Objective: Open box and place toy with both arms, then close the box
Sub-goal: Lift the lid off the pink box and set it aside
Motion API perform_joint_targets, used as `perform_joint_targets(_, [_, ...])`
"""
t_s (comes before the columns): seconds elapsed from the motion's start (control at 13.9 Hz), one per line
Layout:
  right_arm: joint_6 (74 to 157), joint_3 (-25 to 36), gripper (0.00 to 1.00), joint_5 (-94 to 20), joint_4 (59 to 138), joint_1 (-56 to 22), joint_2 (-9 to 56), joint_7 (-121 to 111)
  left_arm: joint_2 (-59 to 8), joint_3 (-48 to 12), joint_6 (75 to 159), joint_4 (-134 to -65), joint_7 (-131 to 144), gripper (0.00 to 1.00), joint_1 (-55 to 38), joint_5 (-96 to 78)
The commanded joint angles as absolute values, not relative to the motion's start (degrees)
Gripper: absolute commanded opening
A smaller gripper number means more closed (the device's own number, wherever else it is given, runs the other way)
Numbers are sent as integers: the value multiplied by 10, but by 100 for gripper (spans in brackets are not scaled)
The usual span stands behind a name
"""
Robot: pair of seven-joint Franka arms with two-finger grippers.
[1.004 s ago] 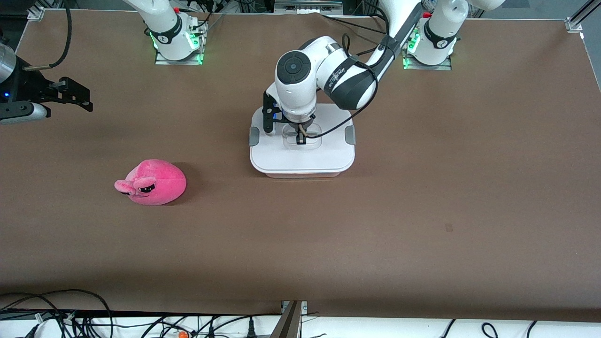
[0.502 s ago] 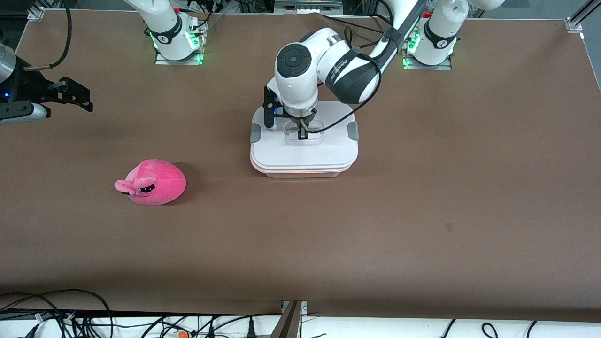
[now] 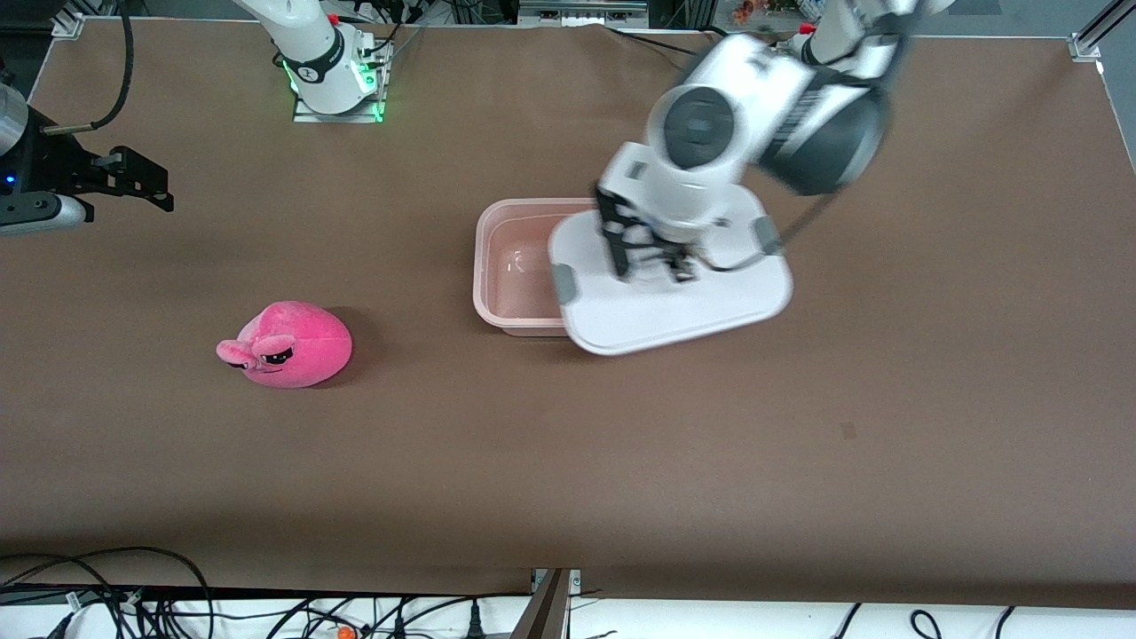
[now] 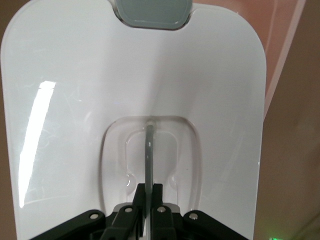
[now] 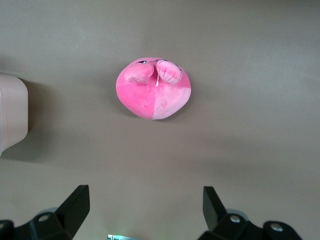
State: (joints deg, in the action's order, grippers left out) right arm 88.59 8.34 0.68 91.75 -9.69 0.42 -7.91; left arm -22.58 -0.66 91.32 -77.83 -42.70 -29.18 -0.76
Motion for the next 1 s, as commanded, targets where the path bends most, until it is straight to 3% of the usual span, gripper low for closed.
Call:
perform_joint_targets(0.0, [883, 81, 100, 9, 904, -91, 11, -89, -202, -11, 863, -747, -510, 0, -206, 7])
perform_joint_targets(0.22, [922, 81, 100, 4, 908, -91, 28, -86, -203, -10, 856, -739, -605, 0, -116, 12])
perform_joint_targets(0.5, [926, 86, 100, 3, 903, -81, 137, -94, -203, -11, 842, -738, -716, 0, -12, 11])
perform_joint_targets(0.93, [1006, 84, 100, -17, 914, -77, 203, -108, -207, -10, 817, -744, -779, 0, 58, 23])
